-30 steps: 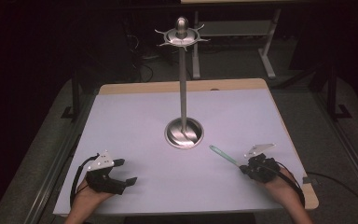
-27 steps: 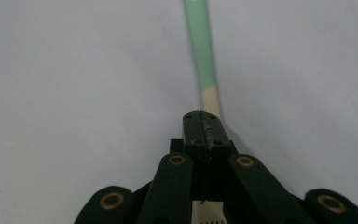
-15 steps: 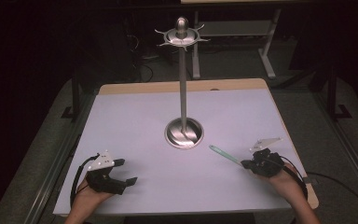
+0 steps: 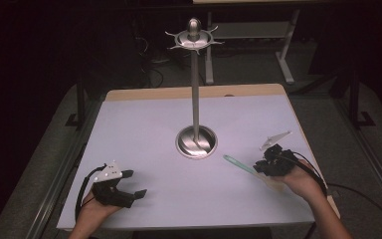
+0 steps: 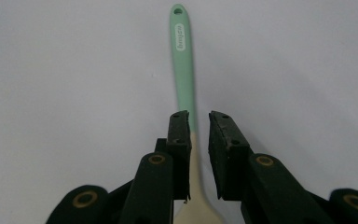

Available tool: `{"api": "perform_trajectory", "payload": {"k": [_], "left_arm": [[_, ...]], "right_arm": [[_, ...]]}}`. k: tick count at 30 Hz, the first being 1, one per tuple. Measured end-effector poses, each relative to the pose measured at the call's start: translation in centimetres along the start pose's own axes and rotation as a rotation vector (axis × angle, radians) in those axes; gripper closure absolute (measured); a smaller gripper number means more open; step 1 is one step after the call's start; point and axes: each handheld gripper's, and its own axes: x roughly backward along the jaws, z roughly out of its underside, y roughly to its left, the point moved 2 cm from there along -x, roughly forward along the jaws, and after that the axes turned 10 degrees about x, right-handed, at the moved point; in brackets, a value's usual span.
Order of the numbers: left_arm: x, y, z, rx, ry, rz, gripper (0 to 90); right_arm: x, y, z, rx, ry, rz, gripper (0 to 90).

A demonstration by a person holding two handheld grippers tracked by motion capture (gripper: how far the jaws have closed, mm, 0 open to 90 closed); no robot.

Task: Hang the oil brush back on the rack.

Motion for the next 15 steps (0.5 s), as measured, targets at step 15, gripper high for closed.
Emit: {"api": "perform_trajectory", "payload": {"k": [15], "left_arm": [[-0.2,-0.1,0.0,-0.005,0.005,0.011,12.4]], "right_arm": [[-2.3,-1.0,-4.5,0.101,0.186,-0.060,72.5]]}}
